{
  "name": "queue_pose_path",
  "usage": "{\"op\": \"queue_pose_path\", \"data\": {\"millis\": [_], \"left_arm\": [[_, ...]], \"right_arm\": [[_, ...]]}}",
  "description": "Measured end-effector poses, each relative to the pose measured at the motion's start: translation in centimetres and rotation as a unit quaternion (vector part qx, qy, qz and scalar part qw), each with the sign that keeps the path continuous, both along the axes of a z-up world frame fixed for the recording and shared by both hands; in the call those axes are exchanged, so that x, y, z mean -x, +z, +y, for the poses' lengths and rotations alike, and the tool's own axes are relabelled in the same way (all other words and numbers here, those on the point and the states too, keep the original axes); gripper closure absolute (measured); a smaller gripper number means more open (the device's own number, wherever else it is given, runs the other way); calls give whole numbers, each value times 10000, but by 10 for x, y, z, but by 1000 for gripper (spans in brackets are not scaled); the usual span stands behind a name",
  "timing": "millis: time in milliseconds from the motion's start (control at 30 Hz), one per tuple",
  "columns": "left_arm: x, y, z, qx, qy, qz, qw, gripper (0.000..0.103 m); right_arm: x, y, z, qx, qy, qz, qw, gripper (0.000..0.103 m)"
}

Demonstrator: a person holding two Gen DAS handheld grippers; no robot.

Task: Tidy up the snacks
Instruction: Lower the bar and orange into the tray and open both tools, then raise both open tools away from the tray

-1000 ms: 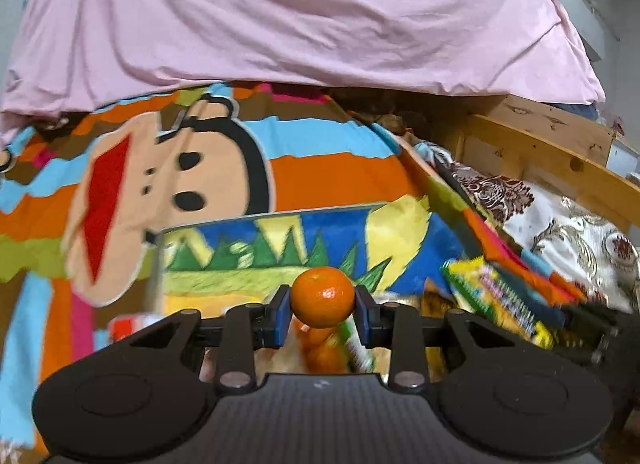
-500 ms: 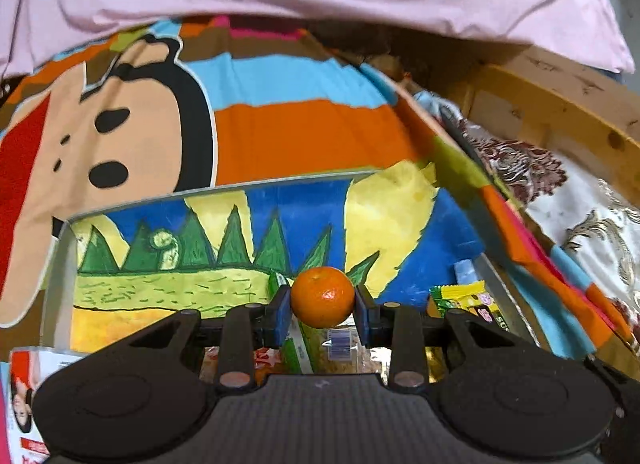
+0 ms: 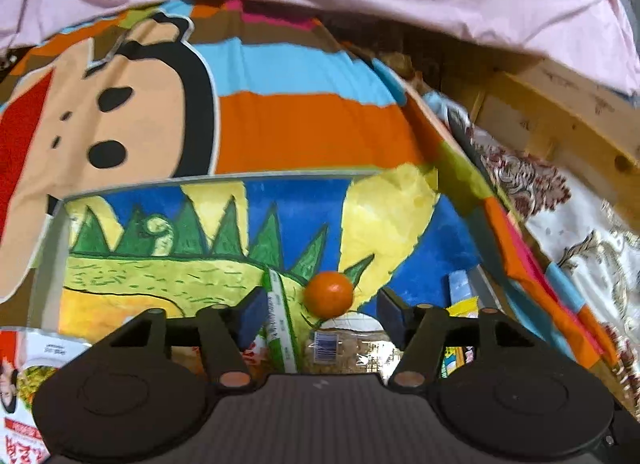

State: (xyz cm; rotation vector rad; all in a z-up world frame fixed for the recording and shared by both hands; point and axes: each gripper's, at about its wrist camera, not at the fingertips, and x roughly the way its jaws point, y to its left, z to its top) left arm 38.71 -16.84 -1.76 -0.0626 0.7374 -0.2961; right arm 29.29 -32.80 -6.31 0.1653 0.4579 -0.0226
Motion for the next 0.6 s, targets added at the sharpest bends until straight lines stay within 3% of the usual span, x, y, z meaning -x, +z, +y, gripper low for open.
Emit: {"op": "queue_pose_path", "data": {"millis": [367,600], "left_arm": [[56,54,36,157,474,-847,9952,4],[103,83,59,274,696,-1283,9889,1]], "right_arm": [[39,57,-9,-69,-137,-572,9982,13],[80,97,-8,-25,-103,-1019,9947,5]]}}
